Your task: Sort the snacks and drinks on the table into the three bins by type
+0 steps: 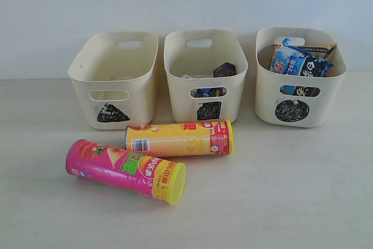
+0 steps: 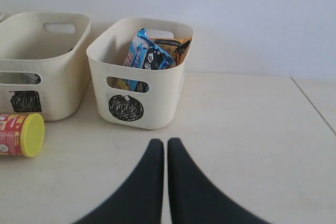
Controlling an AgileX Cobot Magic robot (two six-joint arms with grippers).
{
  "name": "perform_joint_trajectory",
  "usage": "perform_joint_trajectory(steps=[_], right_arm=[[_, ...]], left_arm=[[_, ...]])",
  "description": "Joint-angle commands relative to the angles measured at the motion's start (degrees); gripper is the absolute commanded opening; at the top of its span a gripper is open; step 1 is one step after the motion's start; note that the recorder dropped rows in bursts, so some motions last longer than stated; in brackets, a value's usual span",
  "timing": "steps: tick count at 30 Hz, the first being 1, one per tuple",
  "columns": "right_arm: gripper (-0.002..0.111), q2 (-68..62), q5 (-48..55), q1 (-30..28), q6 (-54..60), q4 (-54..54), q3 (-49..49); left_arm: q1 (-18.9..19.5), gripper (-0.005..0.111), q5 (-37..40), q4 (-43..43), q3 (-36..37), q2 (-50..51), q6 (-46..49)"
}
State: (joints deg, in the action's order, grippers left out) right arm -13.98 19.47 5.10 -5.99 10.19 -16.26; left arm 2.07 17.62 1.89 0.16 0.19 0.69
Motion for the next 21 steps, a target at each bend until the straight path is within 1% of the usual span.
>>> perform_joint_trajectory(steps=[1,4,9,14,21], right_arm=[[0.000,0.98,2.08,0.11,0.58,-0.17,0.64],[0.000,0.98,1.88,0.11,2.24,-1.42,1.32],[0.000,2.61,0.18,0.11,15.23,-11.73,4.48],[0.000,6.54,-3.46,0.11,12.64,-12.67,8.45],[0.000,12.86,-3.45,0.11,12.33,-14.18,12.42]], left_arm=[[0.05,0.004,-0.06,-0.21,-0.16,-0.19,0.38],[0.05,0.004,-0.06,-0.21,-0.16,-0.19,0.38],[0.05,0.004,-0.06,-0.21,-0.16,-0.19,0.38],[0.05,0.004,-0.06,-0.21,-0.16,-0.19,0.38],[0.05,0.004,-0.06,-0.21,-0.16,-0.19,0.38]])
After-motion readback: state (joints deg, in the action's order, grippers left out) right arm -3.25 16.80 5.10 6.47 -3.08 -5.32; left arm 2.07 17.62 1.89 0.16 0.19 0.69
